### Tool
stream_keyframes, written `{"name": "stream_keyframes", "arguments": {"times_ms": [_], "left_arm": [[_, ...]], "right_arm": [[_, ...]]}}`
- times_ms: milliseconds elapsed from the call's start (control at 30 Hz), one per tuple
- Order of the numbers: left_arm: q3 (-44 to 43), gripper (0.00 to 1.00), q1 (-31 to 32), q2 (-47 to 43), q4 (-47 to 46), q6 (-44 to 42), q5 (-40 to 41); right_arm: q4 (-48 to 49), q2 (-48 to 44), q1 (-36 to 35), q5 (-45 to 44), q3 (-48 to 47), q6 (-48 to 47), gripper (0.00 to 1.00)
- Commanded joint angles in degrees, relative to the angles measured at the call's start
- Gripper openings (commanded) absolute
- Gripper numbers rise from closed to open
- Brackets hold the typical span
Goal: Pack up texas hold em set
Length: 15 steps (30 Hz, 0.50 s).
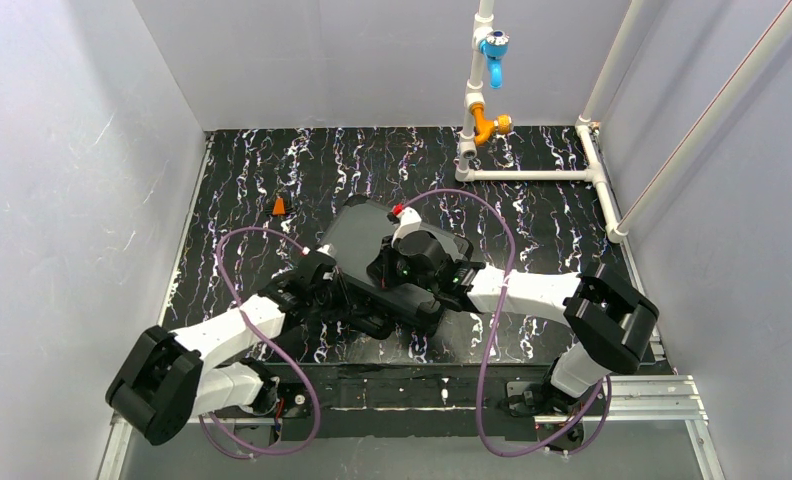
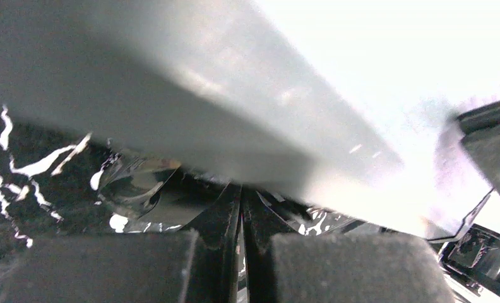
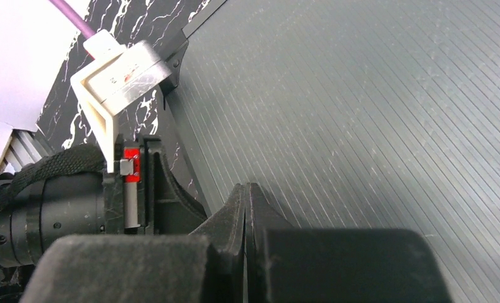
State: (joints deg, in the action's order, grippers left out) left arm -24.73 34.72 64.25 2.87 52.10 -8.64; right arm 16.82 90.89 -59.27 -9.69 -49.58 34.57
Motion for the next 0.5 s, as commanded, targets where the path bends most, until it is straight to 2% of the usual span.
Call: {"name": "stream_keyframes", "arguments": {"times_ms": [0, 233, 467], "left_arm": [[-4.93, 0.0, 0.17, 3.03, -1.55, -1.56, -0.51], [-9.46, 0.0, 0.18, 3.25, -0.02, -2.35, 0.07], [-9.03, 0.0, 0.17, 4.19, 0.41, -2.15, 0.6]], "right_arm": [[-23.41, 6.19, -0.54, 1.57, 6.52, -1.19, 0.01], [-22.56, 7.11, -0.55, 2.47, 7.14, -0.99, 0.01], [-22.32, 7.5, -0.52, 2.49, 7.26, -0.98, 0.01]]}}
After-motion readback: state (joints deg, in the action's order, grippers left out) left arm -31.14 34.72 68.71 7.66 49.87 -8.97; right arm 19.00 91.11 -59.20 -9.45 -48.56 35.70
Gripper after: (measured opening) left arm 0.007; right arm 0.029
